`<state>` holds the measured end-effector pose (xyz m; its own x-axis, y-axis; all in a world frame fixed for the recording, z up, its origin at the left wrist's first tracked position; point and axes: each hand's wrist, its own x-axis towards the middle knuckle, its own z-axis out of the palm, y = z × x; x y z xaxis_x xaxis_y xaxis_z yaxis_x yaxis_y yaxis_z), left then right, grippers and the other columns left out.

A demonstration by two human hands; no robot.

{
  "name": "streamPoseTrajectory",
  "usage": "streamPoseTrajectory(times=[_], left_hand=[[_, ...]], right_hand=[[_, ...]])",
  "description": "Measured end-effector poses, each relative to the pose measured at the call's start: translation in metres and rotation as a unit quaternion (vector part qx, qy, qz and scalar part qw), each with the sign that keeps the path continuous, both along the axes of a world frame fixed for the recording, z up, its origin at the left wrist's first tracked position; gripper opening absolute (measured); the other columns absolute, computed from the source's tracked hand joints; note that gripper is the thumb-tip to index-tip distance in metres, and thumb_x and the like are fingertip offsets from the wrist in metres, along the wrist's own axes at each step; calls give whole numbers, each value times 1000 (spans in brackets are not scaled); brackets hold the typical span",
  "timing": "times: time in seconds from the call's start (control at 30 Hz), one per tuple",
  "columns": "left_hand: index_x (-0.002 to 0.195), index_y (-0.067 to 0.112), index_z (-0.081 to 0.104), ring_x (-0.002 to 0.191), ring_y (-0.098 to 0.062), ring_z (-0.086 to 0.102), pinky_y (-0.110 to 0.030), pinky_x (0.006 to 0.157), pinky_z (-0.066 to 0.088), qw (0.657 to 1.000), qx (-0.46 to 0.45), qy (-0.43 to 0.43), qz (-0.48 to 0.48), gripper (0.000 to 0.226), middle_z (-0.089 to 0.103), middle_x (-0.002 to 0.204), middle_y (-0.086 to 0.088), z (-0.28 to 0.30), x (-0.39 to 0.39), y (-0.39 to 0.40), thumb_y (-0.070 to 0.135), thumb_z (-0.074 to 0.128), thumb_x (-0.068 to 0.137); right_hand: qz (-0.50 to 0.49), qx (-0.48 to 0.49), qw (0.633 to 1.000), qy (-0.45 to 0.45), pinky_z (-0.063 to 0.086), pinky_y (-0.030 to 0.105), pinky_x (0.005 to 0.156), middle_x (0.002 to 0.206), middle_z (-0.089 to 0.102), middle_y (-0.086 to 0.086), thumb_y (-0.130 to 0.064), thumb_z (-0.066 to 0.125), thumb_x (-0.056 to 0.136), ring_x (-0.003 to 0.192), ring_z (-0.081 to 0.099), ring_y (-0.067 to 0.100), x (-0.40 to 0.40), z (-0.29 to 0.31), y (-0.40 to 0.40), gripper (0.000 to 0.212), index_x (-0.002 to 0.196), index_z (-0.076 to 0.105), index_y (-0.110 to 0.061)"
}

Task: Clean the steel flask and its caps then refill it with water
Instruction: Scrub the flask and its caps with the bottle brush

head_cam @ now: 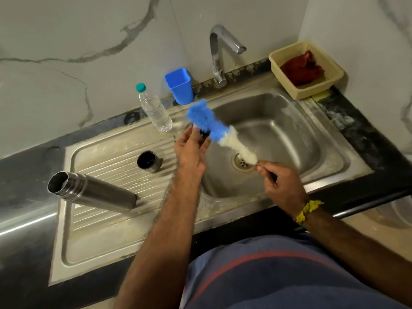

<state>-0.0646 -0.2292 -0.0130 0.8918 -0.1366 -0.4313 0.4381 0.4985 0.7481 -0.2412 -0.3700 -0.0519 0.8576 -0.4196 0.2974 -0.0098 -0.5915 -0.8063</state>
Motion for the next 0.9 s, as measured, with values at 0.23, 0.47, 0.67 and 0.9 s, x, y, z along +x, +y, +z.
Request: streamPoseTrajectory(times=[0.23, 0.47, 0.67, 0.9], left_hand=[[124, -2, 62, 98, -29, 73, -45, 83, 62, 986, 109, -126, -10, 35, 72, 110, -13, -18, -1, 7, 0, 73, 90], [137, 14, 50, 87, 1, 67, -18, 77, 59, 885, 399, -241, -16, 73, 66, 101, 14, -19, -14, 13, 7, 88, 75], [150, 24, 33, 87, -10, 68, -19, 79, 53, 854, 461, -240, -5, 95, 66, 97, 6, -19, -9, 27, 15, 90, 74], [121, 20, 65, 93, -9, 64, -30, 92, 56, 842, 491, -224, -17, 55, 65, 103, 9, -31, -16, 47, 17, 91, 72]], right_hand=[[17, 66, 997, 43, 53, 12, 79, 98, 74, -2, -5, 63, 94, 89, 70, 13, -6, -7, -2, 20, 111, 74, -6], [38, -56, 997, 36, 58, 45, 72, 93, 74, 12, -15, 59, 93, 82, 70, 30, 0, -6, 3, 20, 104, 74, -8], [37, -78, 995, 45, 59, 45, 70, 93, 74, 12, -11, 62, 92, 80, 70, 31, -3, -12, -4, 19, 107, 74, -8], [-4, -31, 995, 97, 59, 43, 75, 91, 75, 10, -8, 62, 94, 81, 70, 29, -3, -17, -17, 13, 97, 75, -6]])
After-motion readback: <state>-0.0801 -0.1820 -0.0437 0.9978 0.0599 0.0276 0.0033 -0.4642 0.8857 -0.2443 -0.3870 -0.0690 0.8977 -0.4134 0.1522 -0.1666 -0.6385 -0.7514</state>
